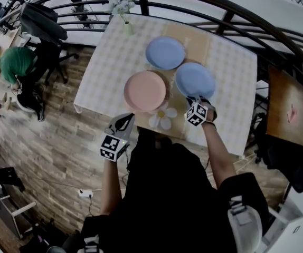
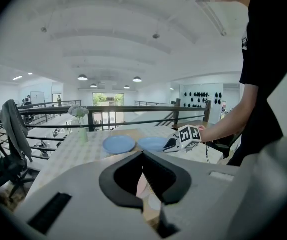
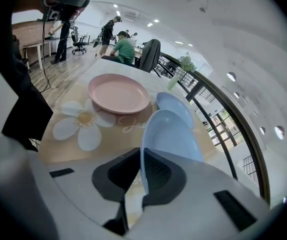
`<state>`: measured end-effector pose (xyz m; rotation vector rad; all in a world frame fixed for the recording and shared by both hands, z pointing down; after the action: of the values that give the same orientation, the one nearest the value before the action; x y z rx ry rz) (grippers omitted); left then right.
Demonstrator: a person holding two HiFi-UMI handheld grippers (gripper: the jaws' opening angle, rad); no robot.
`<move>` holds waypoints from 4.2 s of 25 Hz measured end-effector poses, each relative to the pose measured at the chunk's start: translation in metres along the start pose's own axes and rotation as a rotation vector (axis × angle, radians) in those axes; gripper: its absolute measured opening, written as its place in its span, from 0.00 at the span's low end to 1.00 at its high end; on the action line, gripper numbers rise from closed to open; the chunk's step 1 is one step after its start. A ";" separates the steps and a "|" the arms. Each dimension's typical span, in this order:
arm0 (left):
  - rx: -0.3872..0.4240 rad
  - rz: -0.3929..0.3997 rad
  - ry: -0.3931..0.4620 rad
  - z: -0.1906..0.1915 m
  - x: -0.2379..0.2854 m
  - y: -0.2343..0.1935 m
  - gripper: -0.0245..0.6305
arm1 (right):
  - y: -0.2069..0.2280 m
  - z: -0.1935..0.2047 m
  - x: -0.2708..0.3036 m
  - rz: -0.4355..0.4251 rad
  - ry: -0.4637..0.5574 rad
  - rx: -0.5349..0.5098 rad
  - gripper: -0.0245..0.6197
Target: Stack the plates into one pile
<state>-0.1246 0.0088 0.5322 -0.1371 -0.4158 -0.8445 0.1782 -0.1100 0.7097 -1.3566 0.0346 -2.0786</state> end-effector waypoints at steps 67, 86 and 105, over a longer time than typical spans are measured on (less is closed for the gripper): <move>0.036 0.159 -0.080 0.011 0.076 -0.208 0.04 | 0.051 -0.190 0.162 0.043 -0.008 -0.133 0.07; 0.045 0.177 -0.089 0.020 0.078 -0.214 0.04 | 0.050 -0.190 0.177 0.049 -0.019 -0.135 0.08; 0.052 0.178 -0.076 0.012 0.076 -0.202 0.04 | 0.051 -0.187 0.172 -0.031 -0.002 -0.023 0.15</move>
<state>-0.2346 -0.1737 0.5653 -0.1555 -0.4888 -0.6538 0.0047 -0.2994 0.7437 -1.3806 0.0368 -2.1089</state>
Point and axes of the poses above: the fingertips, and each gripper's own axes: x forward along the fingers, y to its right, z out of its underside, the point moved 6 cm from there along -x, backward along the fingers, and after that the axes turned 6 degrees about x, right-handed, at the moved point
